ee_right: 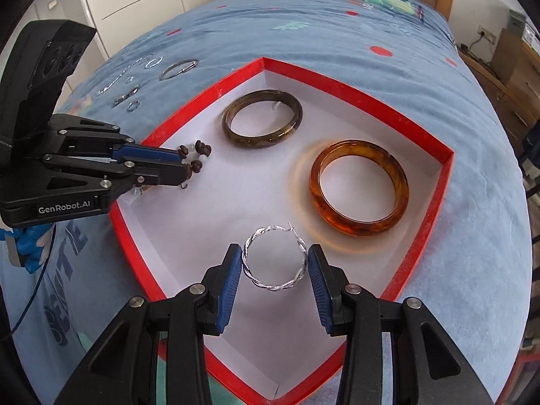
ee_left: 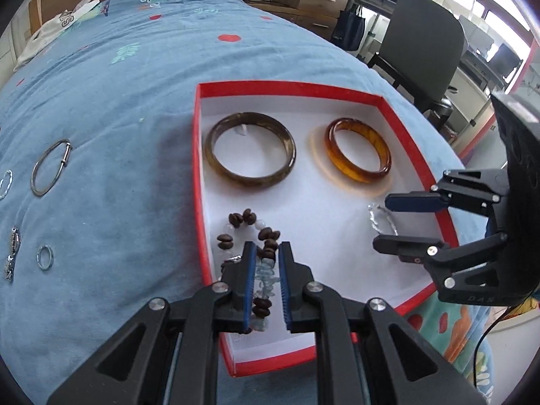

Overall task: Organize jewelry
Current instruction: 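Open both tools to release bracelet and hoop into the box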

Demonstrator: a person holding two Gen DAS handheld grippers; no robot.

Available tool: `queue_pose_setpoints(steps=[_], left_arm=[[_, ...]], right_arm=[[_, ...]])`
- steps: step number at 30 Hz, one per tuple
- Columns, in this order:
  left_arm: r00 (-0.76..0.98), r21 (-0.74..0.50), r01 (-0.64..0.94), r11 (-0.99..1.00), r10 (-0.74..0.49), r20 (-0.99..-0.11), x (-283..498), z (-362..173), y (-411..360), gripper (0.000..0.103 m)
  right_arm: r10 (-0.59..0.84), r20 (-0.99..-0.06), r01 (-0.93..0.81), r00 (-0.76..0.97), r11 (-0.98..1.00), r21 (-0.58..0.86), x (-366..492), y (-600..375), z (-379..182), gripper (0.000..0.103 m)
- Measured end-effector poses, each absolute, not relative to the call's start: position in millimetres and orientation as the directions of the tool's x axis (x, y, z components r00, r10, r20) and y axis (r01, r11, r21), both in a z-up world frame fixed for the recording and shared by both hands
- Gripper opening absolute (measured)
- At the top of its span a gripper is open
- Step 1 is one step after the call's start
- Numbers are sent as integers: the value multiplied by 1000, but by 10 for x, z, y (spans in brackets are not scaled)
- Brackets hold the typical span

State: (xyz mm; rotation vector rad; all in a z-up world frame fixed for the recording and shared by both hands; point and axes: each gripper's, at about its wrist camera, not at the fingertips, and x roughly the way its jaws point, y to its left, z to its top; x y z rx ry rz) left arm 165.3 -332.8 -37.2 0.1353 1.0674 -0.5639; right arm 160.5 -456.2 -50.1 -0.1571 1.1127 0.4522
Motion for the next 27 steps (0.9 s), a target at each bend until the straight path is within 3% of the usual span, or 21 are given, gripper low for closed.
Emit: queue_pose_setpoints(steps=[6,14,19,27], left_arm=[[351,-166,492,855,-370,-860,1589,-400,-3327,13],[372,-209,463,861,-403,-836,1465,-195,-3149,14],[422,-215,449,867,-418,-805,1340,110,-2957,35],[516,-180,398,900,-381,-767,1066,528,-2262,36]], right_arm=[[260,-897,-458,357,886,74,1570,-4524,-482,48],[255,-878,-399,405,913,81,1483,-4613,-296,50],[234,-865,-357,444,932,69,1326,-4670,-89,50],[242,-820,-354,519,934,52,1085,-4412,385,50]])
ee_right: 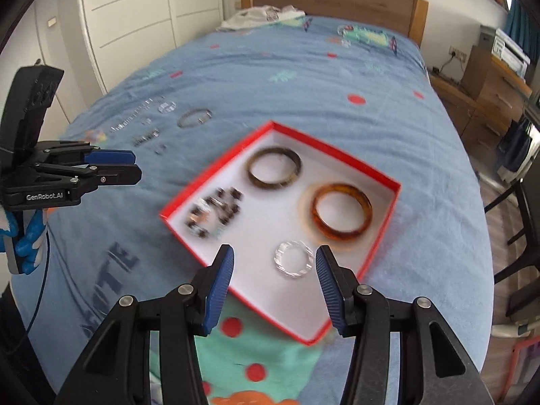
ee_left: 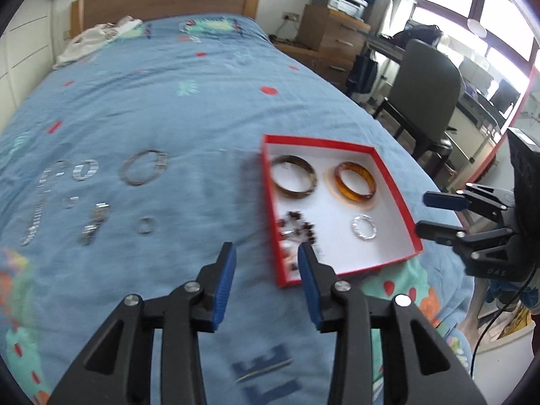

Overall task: Organize jewelry
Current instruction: 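Open both tools to release bracelet and hoop into the box, then move both tools back toward the silver rings on the bed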

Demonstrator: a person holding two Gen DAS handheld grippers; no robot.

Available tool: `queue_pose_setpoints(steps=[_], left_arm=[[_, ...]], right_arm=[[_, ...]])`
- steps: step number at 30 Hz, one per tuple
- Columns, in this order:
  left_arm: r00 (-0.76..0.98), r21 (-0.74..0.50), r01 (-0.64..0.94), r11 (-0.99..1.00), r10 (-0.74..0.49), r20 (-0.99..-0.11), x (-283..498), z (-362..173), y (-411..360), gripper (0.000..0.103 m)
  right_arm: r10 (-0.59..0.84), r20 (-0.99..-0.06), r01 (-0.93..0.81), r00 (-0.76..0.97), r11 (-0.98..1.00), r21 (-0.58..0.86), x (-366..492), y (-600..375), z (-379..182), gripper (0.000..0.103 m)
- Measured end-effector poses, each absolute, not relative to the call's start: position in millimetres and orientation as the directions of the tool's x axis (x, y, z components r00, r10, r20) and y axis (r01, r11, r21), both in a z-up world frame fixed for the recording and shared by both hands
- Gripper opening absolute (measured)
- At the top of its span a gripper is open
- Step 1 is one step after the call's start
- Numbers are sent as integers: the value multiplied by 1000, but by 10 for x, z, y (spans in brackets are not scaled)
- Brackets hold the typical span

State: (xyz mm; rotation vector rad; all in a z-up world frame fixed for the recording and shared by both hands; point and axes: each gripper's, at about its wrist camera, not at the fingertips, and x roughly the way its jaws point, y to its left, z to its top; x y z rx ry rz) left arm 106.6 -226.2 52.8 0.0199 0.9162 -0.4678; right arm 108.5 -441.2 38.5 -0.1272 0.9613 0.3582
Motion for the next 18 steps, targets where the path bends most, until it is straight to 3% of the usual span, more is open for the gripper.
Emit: queue_pose_setpoints(steps=[18], left_arm=[[659,-133,153,979,-201,-725,675,875,-228,37]], right_arm=[[331,-743,-439,582,897,56,886,-3261,942,50]])
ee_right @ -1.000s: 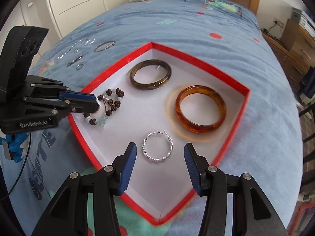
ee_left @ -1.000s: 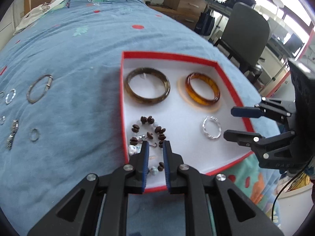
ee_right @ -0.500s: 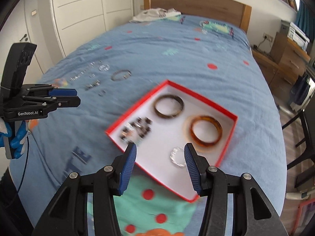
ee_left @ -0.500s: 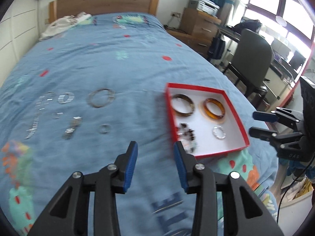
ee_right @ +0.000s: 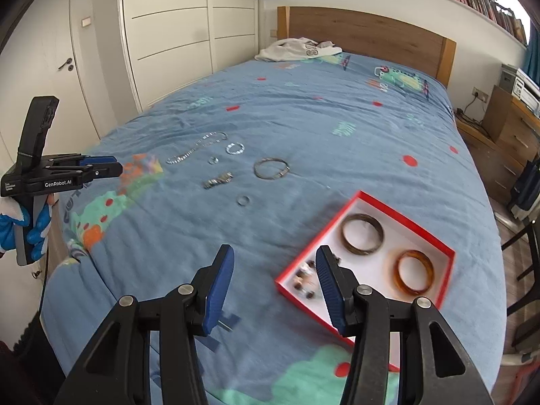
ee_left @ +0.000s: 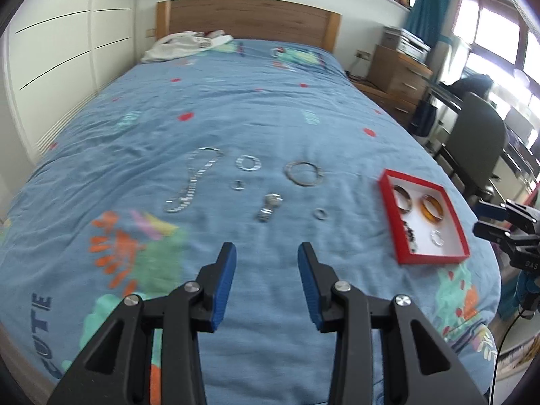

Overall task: Organize jewelry
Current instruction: 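Move both tools back toward the silver rings on the bed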

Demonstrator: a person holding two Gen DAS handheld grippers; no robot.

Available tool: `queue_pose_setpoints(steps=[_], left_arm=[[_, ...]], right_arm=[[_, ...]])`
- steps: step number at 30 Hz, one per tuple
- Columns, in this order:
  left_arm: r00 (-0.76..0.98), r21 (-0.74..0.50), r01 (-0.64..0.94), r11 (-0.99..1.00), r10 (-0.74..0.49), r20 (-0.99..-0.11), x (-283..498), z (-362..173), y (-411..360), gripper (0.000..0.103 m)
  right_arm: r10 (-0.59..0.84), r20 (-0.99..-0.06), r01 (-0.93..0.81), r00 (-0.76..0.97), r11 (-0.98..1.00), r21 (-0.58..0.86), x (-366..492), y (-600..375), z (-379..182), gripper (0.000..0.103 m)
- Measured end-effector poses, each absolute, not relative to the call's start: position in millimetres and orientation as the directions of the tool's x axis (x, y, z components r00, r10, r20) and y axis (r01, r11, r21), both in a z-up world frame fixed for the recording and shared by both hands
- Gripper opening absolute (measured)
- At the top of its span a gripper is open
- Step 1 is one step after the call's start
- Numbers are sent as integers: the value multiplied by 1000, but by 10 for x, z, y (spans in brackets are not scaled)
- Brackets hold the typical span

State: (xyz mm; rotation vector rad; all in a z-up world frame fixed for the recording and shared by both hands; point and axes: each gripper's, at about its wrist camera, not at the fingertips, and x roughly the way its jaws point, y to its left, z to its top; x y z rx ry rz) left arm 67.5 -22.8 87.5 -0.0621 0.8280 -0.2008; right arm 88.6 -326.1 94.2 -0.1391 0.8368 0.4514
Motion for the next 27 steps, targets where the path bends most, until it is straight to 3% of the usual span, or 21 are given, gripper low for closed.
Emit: queue_pose_setpoints(steps=[9,27], left_arm=[[657,-177,75,981,-182,-731,859,654,249,37],[572,-226,77,971,-228,-788,1443,-59,375,37]], right_arm=[[340,-755,-447,561,892,69,1076,-2906,840,48],[331,-829,-439,450,891,117,1742,-2449,147,43]])
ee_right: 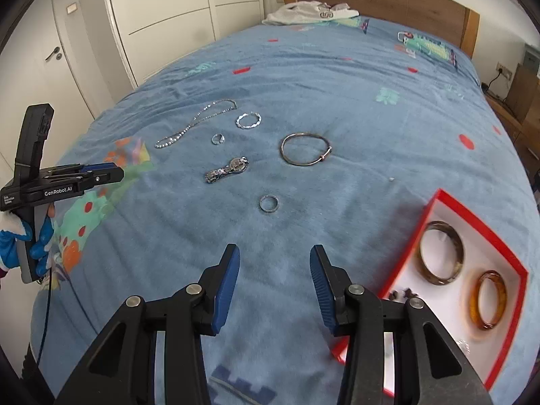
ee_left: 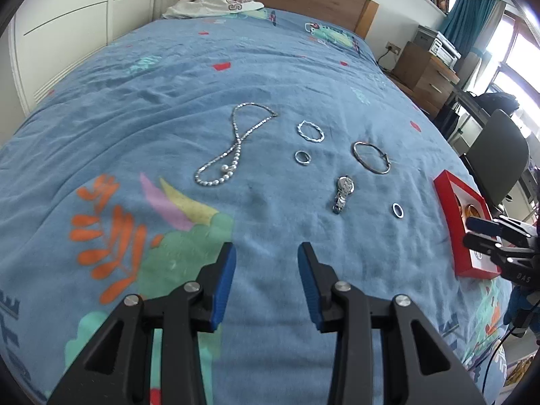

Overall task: Organize jewelry
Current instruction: 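Move both tools back toward the silver rings on the bed, then grasp a small silver ring with left tool while right tool grasps another ring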

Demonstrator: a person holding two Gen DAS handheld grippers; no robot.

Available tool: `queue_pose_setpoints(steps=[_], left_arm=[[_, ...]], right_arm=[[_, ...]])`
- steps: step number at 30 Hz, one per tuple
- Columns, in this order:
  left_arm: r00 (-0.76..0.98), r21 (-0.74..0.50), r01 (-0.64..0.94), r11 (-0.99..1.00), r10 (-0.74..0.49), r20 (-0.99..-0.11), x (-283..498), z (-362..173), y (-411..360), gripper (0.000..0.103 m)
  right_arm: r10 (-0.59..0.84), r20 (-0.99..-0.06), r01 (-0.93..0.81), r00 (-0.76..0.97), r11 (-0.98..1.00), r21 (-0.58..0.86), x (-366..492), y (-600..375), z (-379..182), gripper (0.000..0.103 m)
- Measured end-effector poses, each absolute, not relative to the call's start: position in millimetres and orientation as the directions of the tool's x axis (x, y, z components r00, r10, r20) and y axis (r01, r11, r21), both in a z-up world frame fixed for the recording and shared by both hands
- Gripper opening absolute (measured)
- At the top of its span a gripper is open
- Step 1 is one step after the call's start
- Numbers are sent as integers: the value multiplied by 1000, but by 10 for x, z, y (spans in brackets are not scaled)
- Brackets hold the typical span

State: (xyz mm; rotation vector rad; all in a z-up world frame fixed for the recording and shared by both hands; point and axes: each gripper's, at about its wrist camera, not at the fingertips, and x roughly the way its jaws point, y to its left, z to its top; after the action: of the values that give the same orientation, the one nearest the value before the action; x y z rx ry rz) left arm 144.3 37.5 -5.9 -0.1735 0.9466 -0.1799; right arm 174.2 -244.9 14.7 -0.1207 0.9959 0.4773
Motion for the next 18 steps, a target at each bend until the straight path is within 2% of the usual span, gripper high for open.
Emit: queue_pose_setpoints(steps=[18], left_arm=[[508,-220,199,955,-293,-810,2518,-365,-140,37]], right_arm=[[349,-866,-476,359,866,152,2405,-2006,-317,42]])
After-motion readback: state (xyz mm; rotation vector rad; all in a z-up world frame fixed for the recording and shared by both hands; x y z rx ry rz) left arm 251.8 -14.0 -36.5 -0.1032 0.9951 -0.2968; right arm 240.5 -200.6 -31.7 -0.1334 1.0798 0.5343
